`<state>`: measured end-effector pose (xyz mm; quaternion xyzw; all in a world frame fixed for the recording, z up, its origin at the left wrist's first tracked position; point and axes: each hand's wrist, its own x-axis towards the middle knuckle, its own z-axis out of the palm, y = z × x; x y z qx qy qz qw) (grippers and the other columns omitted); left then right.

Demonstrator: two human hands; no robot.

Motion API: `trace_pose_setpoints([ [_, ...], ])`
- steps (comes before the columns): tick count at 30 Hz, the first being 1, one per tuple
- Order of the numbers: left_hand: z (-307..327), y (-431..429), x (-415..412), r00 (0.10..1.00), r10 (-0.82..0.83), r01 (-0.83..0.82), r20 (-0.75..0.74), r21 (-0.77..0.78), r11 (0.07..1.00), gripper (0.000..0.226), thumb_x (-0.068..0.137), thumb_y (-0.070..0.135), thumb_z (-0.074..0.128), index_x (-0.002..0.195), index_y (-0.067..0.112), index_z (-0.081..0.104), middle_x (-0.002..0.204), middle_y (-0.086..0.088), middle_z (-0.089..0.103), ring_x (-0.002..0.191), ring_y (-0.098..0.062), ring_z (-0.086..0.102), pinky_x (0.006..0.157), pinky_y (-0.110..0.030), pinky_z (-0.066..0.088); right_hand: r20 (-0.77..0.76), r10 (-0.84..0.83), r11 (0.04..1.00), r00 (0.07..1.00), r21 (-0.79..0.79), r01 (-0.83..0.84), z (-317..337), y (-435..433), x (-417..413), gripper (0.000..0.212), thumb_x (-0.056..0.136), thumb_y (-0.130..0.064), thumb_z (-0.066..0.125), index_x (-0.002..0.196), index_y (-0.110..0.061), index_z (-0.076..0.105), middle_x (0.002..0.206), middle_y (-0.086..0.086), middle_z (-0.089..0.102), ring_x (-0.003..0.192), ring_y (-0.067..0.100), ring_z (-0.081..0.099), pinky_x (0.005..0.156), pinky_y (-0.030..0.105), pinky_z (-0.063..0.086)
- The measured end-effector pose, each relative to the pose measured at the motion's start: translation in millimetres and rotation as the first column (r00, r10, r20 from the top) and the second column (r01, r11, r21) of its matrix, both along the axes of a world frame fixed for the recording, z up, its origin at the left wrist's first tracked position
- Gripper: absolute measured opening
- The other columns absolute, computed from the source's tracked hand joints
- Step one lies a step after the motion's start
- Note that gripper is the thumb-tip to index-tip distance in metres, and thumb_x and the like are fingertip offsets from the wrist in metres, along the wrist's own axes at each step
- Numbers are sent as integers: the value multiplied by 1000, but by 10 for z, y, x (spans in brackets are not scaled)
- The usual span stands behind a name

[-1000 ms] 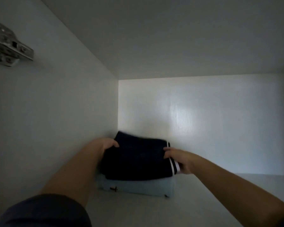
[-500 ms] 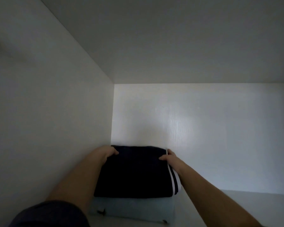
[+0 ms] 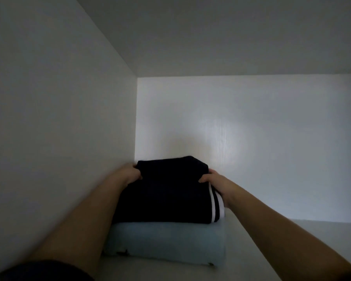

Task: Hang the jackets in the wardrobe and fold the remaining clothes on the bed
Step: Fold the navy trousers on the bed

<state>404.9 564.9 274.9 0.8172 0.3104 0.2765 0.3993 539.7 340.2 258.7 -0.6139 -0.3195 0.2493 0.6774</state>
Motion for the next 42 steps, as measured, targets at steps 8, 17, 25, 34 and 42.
trace_pose_setpoints([
  [8,232,-372,98,987,-99,156,-126,616,772,57,98,38,46,149,21,27,153,-7,33,139,-25,33,108,-27,26,875,-200,902,442,-12,432,228,102,-92,74,93,-31,51,153,-21,10,159,5,17,143,25,22,115,45,26],
  [17,-223,-249,387,854,187,177,-486,608,774,72,93,67,24,152,35,-2,161,-7,-7,147,-32,0,116,-51,8,898,313,587,308,-439,680,-4,294,-76,74,93,-67,25,153,-32,-1,160,5,-14,147,26,-13,112,62,-5],
  [25,-227,-173,423,853,105,265,-511,598,756,68,95,62,28,152,37,1,161,-2,-8,147,-31,5,118,-51,10,825,328,650,459,-550,524,-84,305,60,72,93,-66,30,151,-39,-2,159,2,-19,147,27,-13,115,61,1],
  [34,315,-1445,-78,991,-85,130,-100,840,527,53,96,38,44,145,23,30,144,-2,43,125,-23,46,99,-38,41,931,52,846,360,-233,480,161,-749,-399,49,100,-38,41,146,-22,36,148,6,39,135,24,37,111,43,31],
  [42,266,-3488,-715,888,-450,253,-99,920,298,40,95,43,44,133,30,40,132,11,53,108,-15,56,87,-32,45,965,-23,632,260,-187,752,22,-3156,-1413,43,98,-41,44,139,-29,41,140,-3,46,119,18,51,102,38,41],
])
